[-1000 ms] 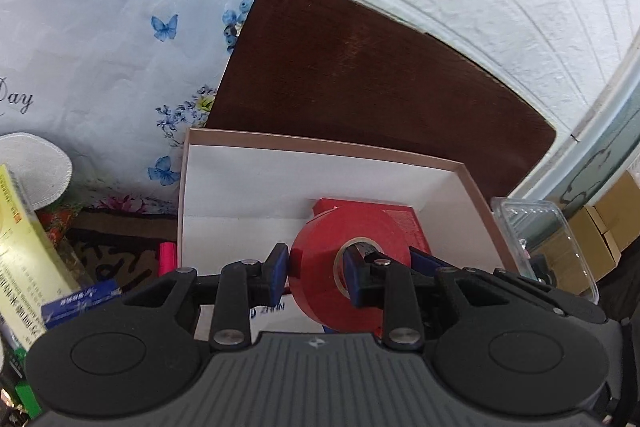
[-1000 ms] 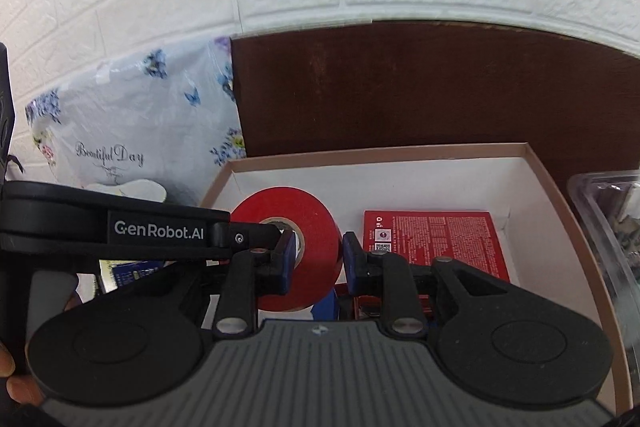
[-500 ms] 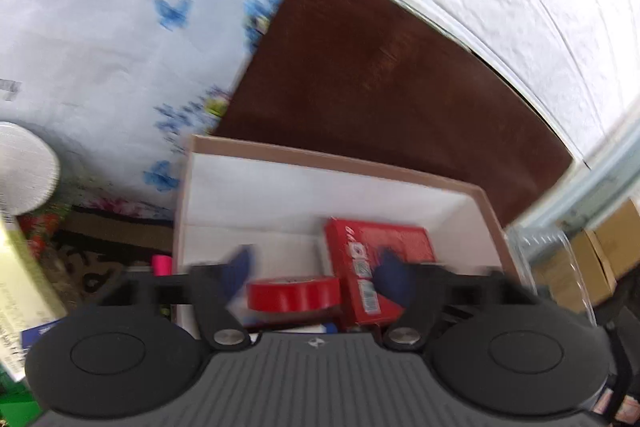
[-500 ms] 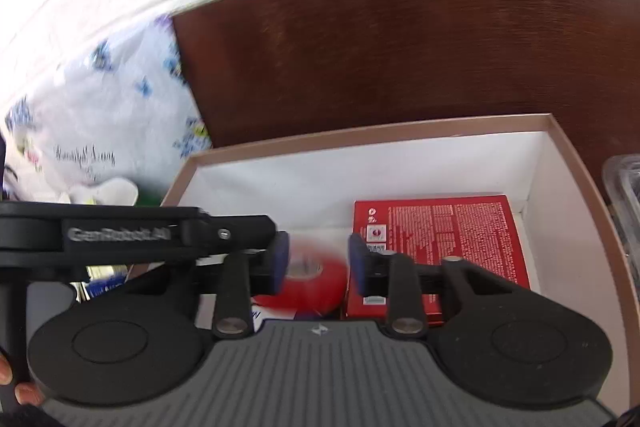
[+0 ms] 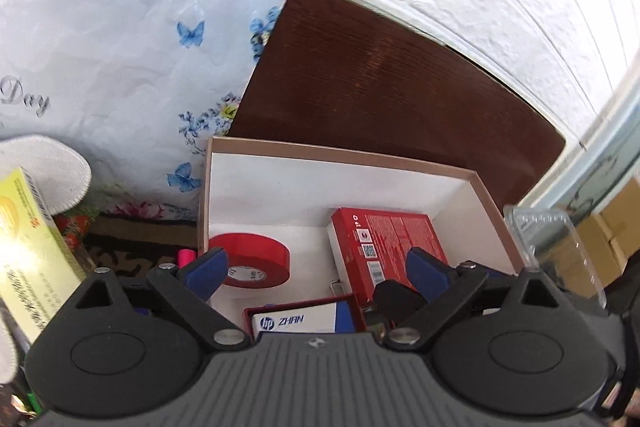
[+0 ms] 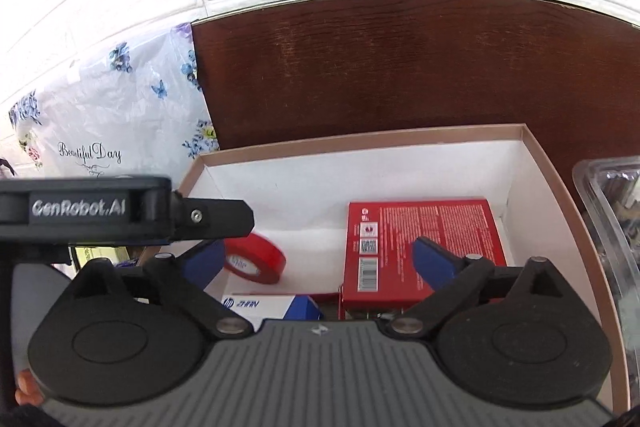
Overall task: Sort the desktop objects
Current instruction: 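Withdraw the left gripper from the box back over the clutter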
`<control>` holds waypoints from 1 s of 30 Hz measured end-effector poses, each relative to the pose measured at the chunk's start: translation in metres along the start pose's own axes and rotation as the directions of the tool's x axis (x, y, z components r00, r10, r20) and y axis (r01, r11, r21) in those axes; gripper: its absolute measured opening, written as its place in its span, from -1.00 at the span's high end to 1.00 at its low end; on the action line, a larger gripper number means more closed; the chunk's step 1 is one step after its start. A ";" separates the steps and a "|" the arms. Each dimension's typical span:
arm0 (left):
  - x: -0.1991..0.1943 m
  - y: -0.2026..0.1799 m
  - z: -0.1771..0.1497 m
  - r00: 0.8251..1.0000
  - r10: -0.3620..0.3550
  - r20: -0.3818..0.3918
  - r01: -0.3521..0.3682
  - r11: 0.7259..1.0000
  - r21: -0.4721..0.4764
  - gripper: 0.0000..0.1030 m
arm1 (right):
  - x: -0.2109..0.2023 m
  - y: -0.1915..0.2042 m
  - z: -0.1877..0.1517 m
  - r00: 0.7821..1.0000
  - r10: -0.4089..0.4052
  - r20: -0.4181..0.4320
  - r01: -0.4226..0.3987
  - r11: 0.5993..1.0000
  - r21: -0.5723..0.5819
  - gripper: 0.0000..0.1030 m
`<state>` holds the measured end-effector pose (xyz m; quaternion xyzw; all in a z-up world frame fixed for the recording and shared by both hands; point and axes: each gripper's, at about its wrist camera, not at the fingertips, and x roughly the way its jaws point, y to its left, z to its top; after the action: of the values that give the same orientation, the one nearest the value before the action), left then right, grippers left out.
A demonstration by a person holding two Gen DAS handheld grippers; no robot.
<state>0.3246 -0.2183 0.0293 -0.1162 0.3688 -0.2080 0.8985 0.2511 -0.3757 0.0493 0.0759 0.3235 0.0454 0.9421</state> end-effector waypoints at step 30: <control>-0.161 0.011 -0.095 0.979 -0.046 0.200 0.032 0.997 0.070 -0.93 | -0.124 0.082 -0.066 0.995 -0.057 0.079 0.062 0.996 -0.064 -0.90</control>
<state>0.1567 -0.1397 0.0572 -0.1140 0.2664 -0.2247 0.9303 0.1098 -0.3041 0.0872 0.0365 0.2874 0.0252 0.9568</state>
